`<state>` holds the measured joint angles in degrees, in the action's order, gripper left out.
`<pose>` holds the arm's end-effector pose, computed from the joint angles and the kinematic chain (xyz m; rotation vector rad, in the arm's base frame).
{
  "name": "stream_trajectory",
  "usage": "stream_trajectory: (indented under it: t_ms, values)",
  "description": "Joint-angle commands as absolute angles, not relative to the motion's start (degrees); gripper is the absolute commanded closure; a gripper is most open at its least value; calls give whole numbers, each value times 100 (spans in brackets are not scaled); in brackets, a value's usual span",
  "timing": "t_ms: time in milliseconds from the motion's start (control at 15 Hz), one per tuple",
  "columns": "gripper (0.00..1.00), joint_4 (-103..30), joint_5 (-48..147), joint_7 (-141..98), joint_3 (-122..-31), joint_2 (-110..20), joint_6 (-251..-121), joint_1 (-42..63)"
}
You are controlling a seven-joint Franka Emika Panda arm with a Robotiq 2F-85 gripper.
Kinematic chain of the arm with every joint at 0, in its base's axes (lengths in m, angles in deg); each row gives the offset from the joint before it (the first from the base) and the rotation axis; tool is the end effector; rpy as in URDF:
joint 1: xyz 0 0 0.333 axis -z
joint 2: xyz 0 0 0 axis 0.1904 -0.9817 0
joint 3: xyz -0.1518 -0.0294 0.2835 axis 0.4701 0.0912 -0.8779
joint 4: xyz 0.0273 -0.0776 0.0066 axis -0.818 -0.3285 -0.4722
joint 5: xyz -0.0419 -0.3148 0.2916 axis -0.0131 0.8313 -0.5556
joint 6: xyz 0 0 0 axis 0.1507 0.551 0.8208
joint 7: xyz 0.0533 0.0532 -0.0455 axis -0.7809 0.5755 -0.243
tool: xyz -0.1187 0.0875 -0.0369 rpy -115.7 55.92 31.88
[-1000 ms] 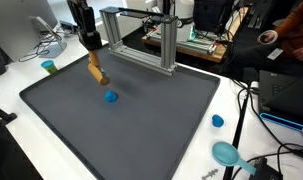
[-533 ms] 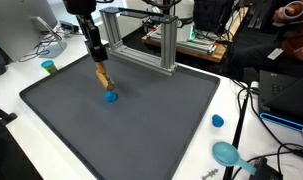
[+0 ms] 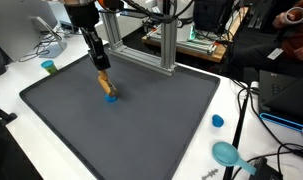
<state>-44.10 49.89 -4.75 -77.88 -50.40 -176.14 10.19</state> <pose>0.6939 -0.0241 0.3006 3.0273 -0.5664 0.0906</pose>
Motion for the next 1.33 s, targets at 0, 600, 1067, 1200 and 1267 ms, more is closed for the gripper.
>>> stream_trajectory:
  t_ms: [0, 600, 1067, 1200, 1267]
  values:
    - [79, -4408, 4949, -584, -7735, -5142, -17916, 982]
    - [79, -4372, 4935, -639, -7708, -5348, -17804, 991]
    - [79, -4339, 4912, -669, -7679, -5658, -17948, 1016]
    - [79, -4326, 4892, -678, -7680, -5715, -17959, 1024]
    - [79, -4322, 4893, -664, -7673, -5747, -17979, 1024]
